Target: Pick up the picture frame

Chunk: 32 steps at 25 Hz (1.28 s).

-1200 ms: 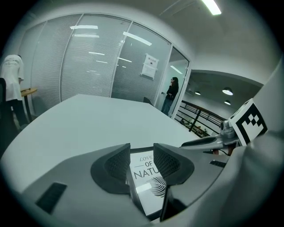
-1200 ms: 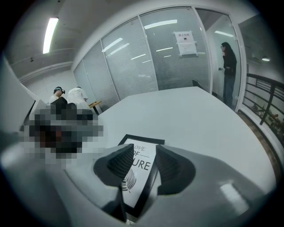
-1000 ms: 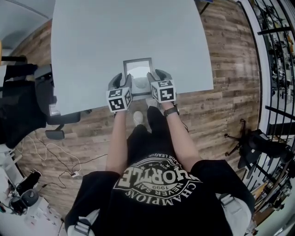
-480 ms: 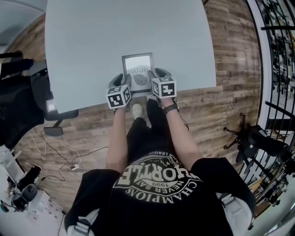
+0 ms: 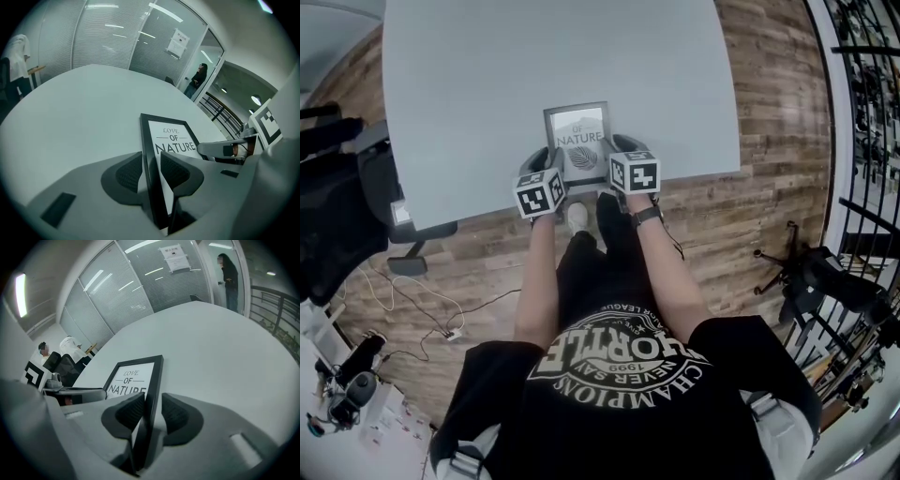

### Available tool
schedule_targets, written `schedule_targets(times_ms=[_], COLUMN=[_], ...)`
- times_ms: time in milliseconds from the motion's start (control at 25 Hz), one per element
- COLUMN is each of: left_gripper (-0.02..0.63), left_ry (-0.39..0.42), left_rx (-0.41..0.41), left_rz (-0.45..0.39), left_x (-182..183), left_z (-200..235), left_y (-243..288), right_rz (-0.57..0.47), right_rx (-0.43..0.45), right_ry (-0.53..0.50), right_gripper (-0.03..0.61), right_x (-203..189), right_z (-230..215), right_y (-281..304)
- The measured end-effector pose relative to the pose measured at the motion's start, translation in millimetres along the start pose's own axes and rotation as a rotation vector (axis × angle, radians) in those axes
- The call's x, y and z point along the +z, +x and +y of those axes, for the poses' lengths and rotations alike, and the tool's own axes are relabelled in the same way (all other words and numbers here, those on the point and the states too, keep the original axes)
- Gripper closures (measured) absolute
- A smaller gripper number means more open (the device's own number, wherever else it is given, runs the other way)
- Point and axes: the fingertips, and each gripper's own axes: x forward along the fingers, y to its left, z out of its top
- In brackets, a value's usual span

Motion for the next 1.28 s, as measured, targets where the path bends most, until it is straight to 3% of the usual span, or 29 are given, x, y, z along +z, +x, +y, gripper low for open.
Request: schedule_targets(times_ms=[440,1280], left_gripper=[0.541,0.542], left_ry=[-0.068,0.005], left_rx=[0.018,-0.01], left_rz=[0.007,-0.086], left_x=[7,35], left_z=[4,-27], left_y=[-11,-58], right_rz=[0.032,-0.056], right_rx=[-0.012,0.023], right_ry=[0.081,0.08], right_gripper=[0.509,0.512], right_x=[-3,19], right_z=[5,18], right_y=[-2,-50])
